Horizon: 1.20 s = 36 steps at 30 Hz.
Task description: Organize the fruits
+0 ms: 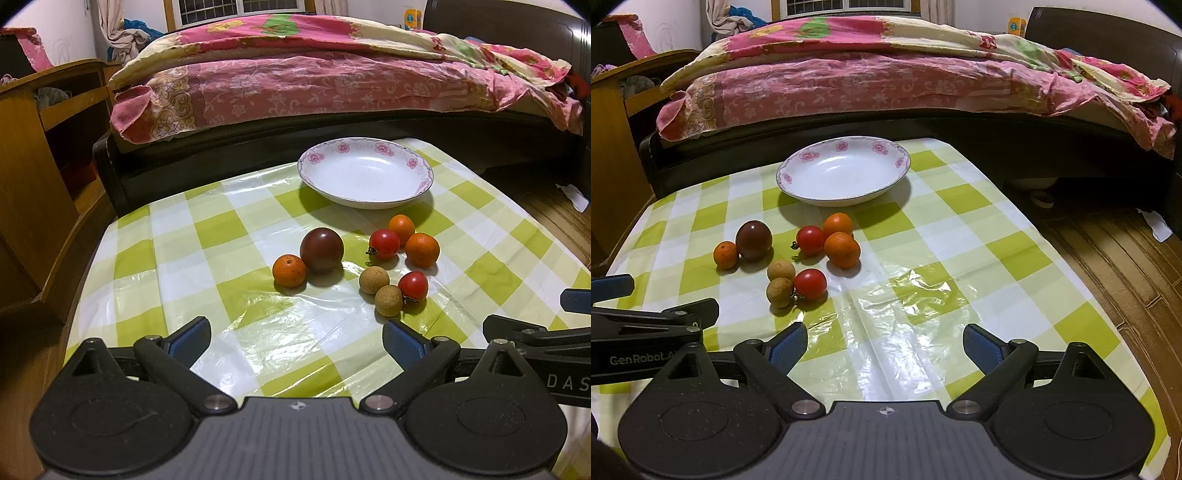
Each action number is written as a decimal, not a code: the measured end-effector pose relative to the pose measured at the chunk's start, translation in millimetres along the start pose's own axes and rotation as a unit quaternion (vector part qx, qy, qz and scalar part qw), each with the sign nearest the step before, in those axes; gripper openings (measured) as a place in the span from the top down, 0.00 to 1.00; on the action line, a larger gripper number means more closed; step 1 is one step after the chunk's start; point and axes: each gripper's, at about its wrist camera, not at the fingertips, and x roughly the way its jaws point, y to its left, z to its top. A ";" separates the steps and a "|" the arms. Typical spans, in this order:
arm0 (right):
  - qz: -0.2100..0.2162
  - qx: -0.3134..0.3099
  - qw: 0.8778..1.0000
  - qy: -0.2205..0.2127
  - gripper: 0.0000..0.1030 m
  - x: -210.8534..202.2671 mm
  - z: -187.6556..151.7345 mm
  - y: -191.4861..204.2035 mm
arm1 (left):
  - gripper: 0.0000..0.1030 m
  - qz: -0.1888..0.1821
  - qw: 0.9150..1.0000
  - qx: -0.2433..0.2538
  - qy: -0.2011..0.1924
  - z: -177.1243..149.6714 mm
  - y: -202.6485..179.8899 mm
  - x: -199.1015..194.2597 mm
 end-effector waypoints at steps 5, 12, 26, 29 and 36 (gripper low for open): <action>0.002 0.001 1.000 0.002 0.16 -0.3 2.5 -2.0 | 0.00 0.000 1.000 0.001 0.000 0.9 -0.4 -0.9; 0.003 0.001 1.000 0.003 0.17 -0.4 2.4 -0.4 | 0.00 0.001 1.000 0.001 0.000 0.5 -0.8 -0.8; 0.023 -0.008 1.000 0.013 0.25 5.9 5.3 2.6 | 0.03 -0.003 1.000 0.001 0.003 -1.1 1.5 6.2; 0.025 -0.010 1.000 0.014 0.25 7.2 6.5 2.9 | 0.03 -0.003 1.000 0.001 0.003 -1.3 2.0 6.4; 0.026 -0.017 0.999 0.014 0.26 8.3 7.3 4.3 | 0.03 -0.005 1.000 0.003 0.001 -0.5 4.3 8.3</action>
